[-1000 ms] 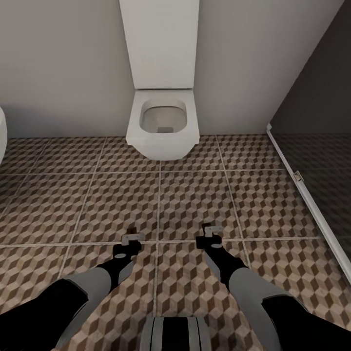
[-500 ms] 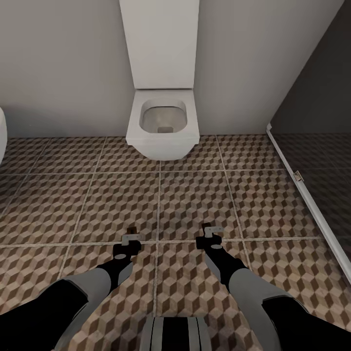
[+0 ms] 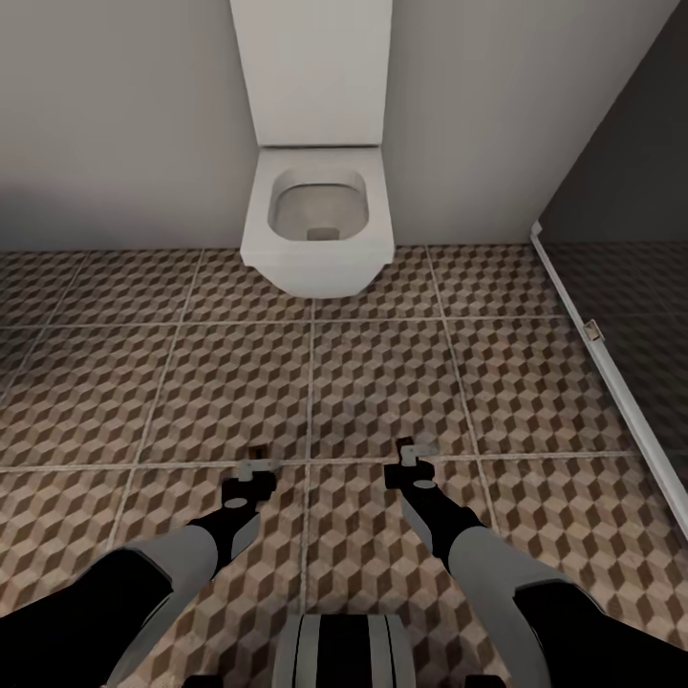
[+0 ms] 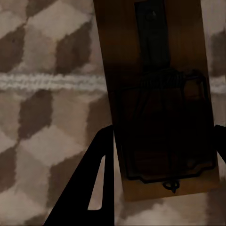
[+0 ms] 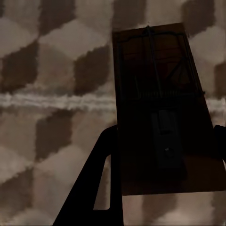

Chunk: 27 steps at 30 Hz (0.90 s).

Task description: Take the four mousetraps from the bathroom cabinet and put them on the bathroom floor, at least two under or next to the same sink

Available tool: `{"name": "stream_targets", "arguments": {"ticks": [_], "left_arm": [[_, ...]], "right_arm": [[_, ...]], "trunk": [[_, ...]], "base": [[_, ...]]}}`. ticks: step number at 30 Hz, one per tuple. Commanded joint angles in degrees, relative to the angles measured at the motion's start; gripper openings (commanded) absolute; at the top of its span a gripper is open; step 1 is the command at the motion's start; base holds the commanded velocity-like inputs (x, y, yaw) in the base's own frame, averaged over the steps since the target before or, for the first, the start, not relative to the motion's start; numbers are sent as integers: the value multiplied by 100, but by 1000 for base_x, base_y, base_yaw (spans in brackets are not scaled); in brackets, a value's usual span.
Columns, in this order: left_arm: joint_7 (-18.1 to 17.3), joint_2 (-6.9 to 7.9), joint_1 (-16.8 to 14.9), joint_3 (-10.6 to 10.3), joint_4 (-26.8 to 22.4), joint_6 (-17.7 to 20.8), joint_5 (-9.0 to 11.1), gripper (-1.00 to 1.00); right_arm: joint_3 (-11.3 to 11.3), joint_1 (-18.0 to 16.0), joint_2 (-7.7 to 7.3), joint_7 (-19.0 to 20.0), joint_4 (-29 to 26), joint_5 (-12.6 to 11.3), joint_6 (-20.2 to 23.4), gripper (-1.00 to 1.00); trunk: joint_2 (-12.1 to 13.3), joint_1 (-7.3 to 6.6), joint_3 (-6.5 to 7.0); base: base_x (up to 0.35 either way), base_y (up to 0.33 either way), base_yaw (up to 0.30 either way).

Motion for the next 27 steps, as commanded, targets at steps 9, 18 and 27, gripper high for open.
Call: {"name": "stream_targets", "arguments": {"ticks": [9, 18, 27], "left_arm": [[21, -6, -7, -50, 23, -31, 30, -100], [21, -6, -7, -52, 23, -31, 31, -100], [21, -6, 0, -54, 23, -39, 29, -100]], "right_arm": [[37, 27, 0, -37, -2, 5, 7, -100], [37, 65, 0, -37, 1, 5, -178, -100], [37, 141, 0, -34, 2, 5, -322, -100]], "trunk": [[-7, 9, -92], [-10, 14, -137], [-12, 19, -181]], "base": [[0, 0, 0], [0, 0, 0], [0, 0, 0]]}}
